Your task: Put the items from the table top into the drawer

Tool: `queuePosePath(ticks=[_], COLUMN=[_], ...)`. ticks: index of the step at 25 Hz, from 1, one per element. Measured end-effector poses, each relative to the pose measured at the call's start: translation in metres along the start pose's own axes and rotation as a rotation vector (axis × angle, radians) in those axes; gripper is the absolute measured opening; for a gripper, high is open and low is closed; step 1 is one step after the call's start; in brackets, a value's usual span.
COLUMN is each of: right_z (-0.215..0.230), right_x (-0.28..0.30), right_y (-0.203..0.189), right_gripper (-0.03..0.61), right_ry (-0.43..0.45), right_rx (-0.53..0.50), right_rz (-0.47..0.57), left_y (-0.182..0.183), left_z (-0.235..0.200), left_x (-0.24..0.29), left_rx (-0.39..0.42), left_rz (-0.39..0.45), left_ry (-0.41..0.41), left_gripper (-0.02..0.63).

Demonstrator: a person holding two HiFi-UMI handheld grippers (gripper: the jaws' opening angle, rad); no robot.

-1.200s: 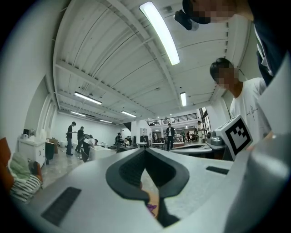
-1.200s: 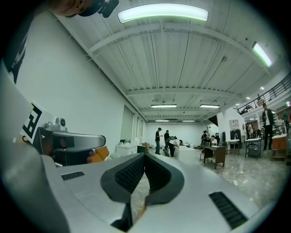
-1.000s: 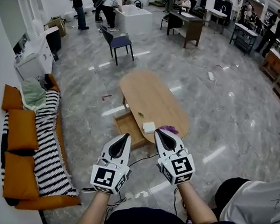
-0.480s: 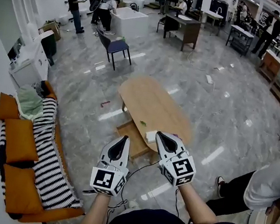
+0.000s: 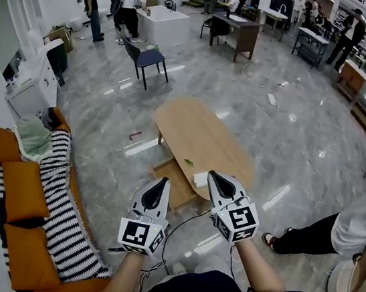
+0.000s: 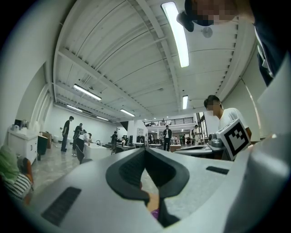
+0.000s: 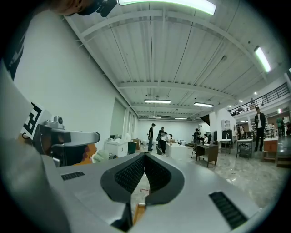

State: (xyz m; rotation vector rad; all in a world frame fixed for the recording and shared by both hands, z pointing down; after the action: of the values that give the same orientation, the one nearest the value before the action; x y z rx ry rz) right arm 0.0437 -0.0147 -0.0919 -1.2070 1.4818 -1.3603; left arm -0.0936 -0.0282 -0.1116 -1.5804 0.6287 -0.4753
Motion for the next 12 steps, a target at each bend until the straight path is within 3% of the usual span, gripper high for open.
queuePosePath(ticks=[12], right_z=[0.045], right_x=[0.042], right_y=[-0.011], right_gripper=[0.017], right_ry=[-0.002], right_rx=[0.008], right_rz=[-0.009], left_y=[-0.011], left_z=[-0.016], left_x=[0.052], left_rx=[-0.004], left_rz=[-0.011], left_ry=[-0.001], left_gripper=[0.003])
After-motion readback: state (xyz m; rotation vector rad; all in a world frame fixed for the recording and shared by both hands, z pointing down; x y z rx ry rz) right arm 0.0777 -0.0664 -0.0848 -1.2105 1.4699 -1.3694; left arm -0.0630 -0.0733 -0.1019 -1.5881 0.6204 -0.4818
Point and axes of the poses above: the fingertips, and each gripper's own axes: x forward along the fingers, z to its right, y out of its top, the point moved 2 cm from there along -x, backward along the fingers, and after that the axes turned 4 degrees about -x, right-handed, at the moved point
